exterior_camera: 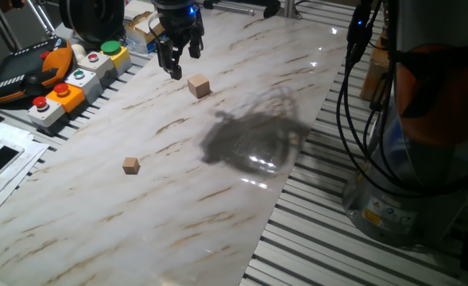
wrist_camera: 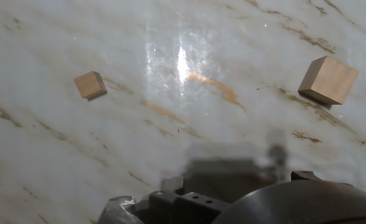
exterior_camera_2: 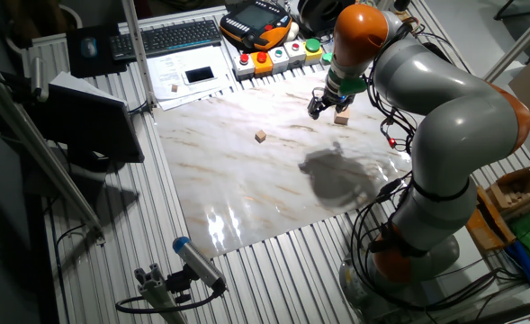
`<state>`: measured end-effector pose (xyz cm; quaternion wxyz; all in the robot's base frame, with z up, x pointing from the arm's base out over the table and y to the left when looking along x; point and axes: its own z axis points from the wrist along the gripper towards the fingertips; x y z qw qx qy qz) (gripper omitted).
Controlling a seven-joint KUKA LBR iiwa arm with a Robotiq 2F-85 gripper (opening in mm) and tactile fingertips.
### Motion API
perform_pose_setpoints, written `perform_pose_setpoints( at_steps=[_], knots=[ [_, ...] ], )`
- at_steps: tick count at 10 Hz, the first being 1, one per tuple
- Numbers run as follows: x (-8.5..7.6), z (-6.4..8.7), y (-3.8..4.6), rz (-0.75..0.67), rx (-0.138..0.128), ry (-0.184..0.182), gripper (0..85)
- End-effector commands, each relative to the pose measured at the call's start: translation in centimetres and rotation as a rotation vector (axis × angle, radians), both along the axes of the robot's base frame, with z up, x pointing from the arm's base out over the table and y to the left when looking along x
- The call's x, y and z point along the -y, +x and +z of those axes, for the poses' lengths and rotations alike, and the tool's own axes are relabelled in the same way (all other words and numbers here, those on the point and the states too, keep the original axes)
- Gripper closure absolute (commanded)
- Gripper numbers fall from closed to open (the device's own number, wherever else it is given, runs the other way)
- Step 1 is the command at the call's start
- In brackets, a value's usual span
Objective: Pick up the small block on the left and move it to the right
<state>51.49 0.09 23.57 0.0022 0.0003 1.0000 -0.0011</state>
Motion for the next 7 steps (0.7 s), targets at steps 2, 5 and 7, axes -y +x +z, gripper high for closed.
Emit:
perform_pose_setpoints(
  at_steps=[2,5,7],
  knots=[
    [-0.03,0.12,0.04,-0.07,0.05,-0.039,84.3],
    [0.13,0.1,0.11,-0.07,0.048,-0.039,84.3],
    [0.2,-0.02,0.17,-0.068,0.048,-0.034,84.3]
  ],
)
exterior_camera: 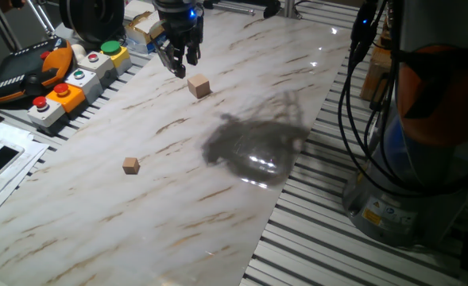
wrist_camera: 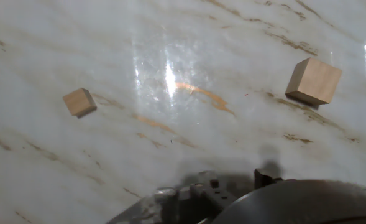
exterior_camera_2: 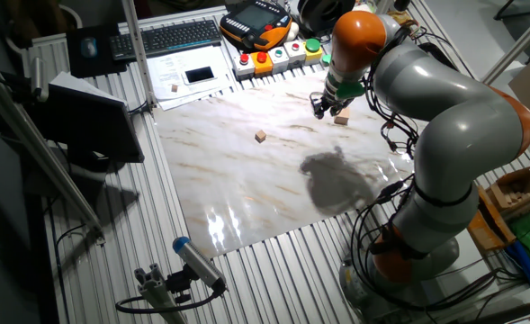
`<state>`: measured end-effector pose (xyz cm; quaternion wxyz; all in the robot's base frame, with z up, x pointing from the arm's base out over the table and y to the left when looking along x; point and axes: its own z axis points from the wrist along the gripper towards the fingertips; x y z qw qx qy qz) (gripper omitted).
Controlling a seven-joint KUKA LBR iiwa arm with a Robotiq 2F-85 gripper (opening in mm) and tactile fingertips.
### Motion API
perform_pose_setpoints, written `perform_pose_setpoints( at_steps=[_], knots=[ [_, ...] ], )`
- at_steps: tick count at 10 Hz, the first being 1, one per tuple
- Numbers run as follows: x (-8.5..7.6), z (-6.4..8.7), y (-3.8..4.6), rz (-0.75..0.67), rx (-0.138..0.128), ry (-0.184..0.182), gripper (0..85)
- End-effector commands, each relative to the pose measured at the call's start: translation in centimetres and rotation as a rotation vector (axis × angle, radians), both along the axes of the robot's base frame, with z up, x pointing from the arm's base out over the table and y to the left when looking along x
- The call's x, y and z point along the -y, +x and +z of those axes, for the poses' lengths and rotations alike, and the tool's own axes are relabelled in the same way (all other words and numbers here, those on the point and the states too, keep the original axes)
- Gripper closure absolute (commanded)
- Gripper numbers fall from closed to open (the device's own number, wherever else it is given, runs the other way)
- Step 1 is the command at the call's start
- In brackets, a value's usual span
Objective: Pick up the small block on the left and move it to the right
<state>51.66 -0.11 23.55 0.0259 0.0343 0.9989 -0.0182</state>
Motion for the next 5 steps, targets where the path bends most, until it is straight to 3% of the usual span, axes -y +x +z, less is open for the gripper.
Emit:
perform_pose_setpoints(
  at_steps=[1,5],
  knots=[
    [0.1,-0.1,0.06,0.003,0.0,0.0,84.3],
    [1.1,-1.0,0.24,-0.002,0.004,0.003,84.3]
  ],
)
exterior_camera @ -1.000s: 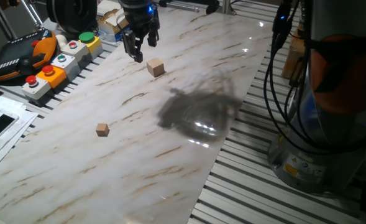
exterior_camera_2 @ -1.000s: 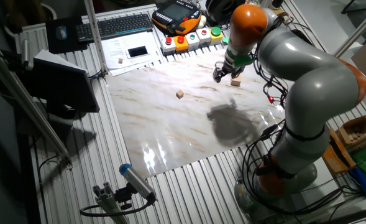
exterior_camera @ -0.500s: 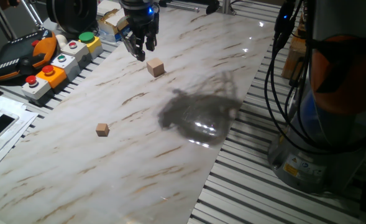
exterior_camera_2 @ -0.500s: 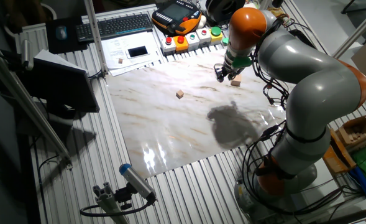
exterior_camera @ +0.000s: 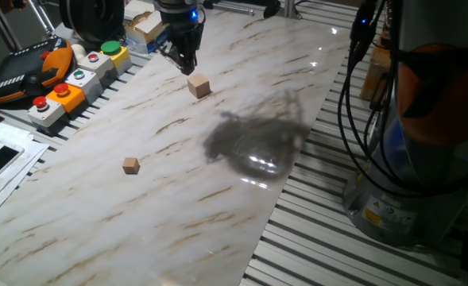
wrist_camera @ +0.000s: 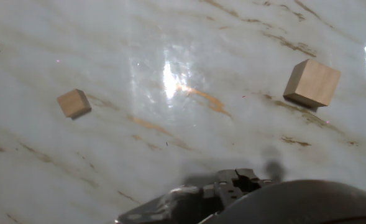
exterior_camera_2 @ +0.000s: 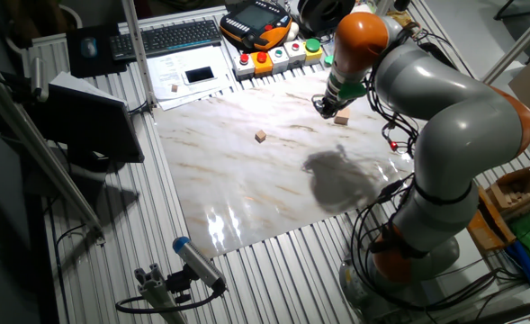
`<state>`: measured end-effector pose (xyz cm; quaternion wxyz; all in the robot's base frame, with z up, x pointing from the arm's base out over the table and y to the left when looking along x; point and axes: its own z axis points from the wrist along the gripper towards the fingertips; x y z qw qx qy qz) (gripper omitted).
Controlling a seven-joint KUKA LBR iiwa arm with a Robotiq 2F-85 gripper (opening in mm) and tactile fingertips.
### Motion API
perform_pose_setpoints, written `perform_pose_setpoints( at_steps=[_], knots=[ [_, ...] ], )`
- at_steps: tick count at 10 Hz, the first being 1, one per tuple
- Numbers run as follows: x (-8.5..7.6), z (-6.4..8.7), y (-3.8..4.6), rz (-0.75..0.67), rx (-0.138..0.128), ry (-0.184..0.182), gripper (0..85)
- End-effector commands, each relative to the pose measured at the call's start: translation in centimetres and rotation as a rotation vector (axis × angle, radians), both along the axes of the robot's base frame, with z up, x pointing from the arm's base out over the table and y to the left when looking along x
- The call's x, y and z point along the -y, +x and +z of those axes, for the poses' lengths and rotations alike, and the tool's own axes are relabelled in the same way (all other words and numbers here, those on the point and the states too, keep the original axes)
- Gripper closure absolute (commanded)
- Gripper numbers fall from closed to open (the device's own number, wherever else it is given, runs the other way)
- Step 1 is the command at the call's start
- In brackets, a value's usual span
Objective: Pick up the small block on the left and move it to the right
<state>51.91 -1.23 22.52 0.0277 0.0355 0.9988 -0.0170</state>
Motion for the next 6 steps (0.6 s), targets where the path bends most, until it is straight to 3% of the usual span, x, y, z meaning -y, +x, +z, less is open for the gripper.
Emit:
perform_pose_setpoints(
  at_steps=[1,6],
  knots=[
    [0.3,-0.3,0.08,-0.009,-0.006,-0.002,84.3],
    [3.2,-0.9,0.38,-0.082,-0.047,-0.038,84.3]
  ],
)
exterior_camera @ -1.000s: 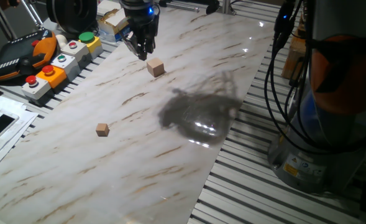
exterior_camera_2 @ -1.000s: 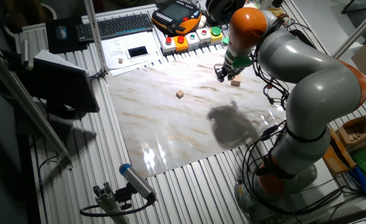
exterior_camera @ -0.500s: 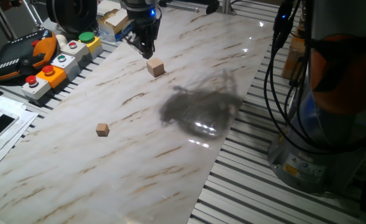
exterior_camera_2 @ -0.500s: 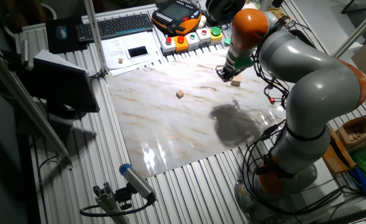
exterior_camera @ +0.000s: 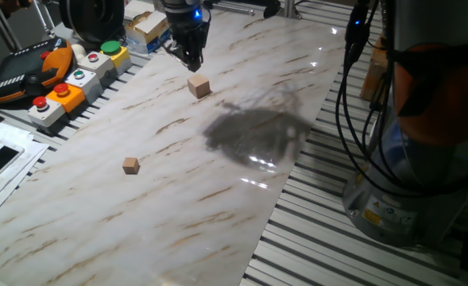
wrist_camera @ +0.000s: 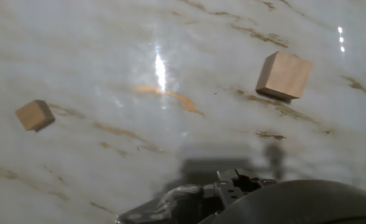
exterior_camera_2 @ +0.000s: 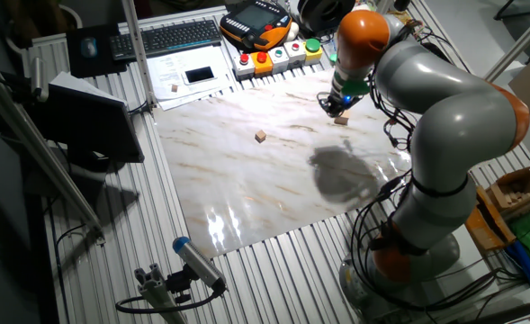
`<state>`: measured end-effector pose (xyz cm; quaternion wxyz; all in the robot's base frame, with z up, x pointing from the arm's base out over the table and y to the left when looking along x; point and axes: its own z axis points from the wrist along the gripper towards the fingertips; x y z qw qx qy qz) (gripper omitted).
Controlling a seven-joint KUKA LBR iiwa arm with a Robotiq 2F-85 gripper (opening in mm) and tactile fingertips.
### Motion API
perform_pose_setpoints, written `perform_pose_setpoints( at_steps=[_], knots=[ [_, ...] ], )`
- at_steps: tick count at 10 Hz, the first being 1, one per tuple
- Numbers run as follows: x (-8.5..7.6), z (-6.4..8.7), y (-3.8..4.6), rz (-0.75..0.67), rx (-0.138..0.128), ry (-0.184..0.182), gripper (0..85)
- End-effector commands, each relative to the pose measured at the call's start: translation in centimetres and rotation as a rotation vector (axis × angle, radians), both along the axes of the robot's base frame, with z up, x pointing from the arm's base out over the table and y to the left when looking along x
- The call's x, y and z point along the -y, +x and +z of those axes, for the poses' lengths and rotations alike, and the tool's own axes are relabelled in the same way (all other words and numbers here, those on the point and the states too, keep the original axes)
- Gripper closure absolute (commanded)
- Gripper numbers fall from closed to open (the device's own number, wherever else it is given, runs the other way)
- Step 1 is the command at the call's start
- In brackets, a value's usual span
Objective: Pick up the small block on the left and move it to the right
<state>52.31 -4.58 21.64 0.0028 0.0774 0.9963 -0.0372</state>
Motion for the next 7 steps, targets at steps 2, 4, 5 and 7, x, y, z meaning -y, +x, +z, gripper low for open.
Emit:
perform_pose_setpoints(
  at_steps=[2,4,5,7],
  knots=[
    [1.0,-0.3,0.56,-0.04,-0.01,0.005,84.3],
    [2.0,-0.8,1.21,-0.07,-0.018,-0.012,84.3],
    [2.8,-1.7,1.36,-0.072,-0.024,-0.023,84.3],
    [4.2,-2.4,1.6,-0.081,-0.022,-0.008,84.3]
  ],
)
